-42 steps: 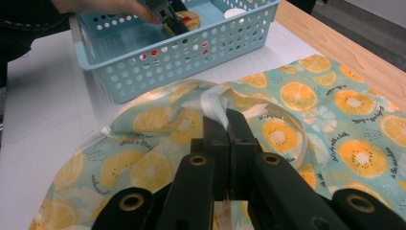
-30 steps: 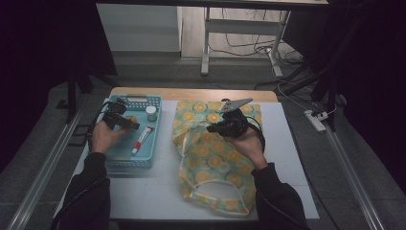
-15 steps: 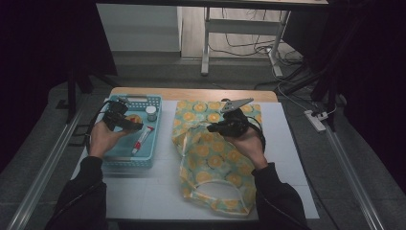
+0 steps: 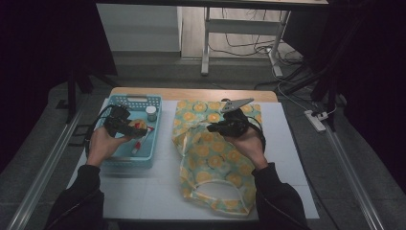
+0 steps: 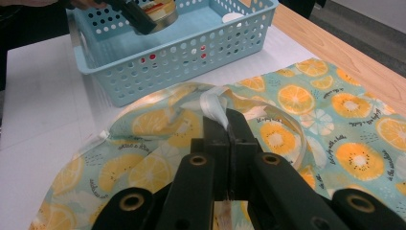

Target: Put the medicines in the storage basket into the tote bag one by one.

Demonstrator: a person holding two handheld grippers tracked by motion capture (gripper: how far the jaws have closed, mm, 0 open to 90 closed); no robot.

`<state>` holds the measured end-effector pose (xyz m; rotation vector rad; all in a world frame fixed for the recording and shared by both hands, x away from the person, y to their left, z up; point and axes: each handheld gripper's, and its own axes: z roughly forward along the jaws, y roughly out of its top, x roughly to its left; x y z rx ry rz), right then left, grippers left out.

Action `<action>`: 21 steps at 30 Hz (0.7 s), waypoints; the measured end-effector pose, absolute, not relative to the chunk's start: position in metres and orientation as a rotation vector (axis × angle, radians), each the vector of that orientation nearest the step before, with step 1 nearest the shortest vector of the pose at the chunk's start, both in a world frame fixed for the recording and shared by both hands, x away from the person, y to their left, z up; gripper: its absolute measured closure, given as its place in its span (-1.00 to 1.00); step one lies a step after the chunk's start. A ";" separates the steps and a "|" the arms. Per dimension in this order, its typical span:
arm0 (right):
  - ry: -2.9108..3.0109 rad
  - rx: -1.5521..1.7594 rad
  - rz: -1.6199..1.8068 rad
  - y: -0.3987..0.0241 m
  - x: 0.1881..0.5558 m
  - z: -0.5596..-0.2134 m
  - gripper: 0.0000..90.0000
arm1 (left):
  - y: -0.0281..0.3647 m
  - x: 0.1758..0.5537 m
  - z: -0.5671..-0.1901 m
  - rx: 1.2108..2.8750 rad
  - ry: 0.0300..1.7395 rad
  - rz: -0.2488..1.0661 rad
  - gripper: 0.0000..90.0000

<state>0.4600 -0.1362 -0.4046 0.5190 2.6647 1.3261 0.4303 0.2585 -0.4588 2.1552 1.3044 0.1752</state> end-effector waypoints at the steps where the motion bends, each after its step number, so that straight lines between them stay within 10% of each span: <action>1: 2.666 0.516 1.325 -0.136 0.460 -0.405 0.99 | 0.257 0.428 -0.458 2.155 1.299 0.180 -0.55; 21: 2.663 0.517 1.326 -0.136 0.461 -0.405 0.99 | 0.217 0.392 -0.437 2.208 1.122 0.176 -0.55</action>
